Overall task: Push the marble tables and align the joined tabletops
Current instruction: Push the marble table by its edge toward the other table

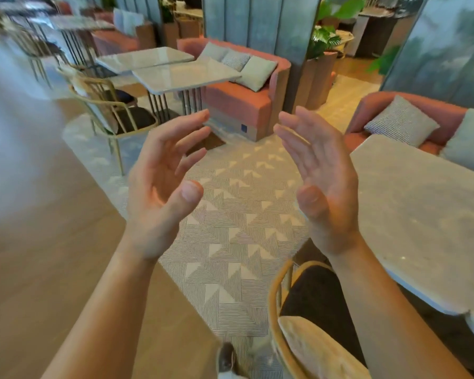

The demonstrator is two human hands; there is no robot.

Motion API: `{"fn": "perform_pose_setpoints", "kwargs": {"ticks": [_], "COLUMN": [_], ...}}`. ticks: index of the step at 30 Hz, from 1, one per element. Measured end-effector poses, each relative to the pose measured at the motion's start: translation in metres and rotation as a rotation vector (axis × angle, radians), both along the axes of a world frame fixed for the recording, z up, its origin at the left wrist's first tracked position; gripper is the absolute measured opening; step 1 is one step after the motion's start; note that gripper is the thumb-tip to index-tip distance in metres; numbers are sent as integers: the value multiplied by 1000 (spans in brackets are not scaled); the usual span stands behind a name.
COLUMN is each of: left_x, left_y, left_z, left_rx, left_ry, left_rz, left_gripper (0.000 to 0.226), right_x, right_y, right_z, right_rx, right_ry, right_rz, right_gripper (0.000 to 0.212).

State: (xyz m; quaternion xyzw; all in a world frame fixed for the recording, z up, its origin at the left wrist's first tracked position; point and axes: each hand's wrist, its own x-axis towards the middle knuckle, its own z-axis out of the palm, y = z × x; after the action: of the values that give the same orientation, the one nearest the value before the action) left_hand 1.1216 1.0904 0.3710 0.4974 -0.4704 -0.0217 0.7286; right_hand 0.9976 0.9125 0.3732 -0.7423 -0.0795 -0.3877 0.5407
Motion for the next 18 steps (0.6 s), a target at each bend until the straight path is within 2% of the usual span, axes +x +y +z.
{"fn": "perform_pose_setpoints", "kwargs": {"ticks": [10, 18], "left_x": [192, 347], "left_y": [-48, -62], "left_z": [-2, -4], "left_rx": [64, 64], "left_ry": [-61, -28], "left_rz": [65, 117], "left_gripper": [70, 75], "right_x": [202, 368], "right_y": [-54, -77], "right_z": [-3, -3], "right_rx": [61, 37], "right_ry": [-62, -10], "right_rz": [29, 88], "right_gripper": [100, 101]}}
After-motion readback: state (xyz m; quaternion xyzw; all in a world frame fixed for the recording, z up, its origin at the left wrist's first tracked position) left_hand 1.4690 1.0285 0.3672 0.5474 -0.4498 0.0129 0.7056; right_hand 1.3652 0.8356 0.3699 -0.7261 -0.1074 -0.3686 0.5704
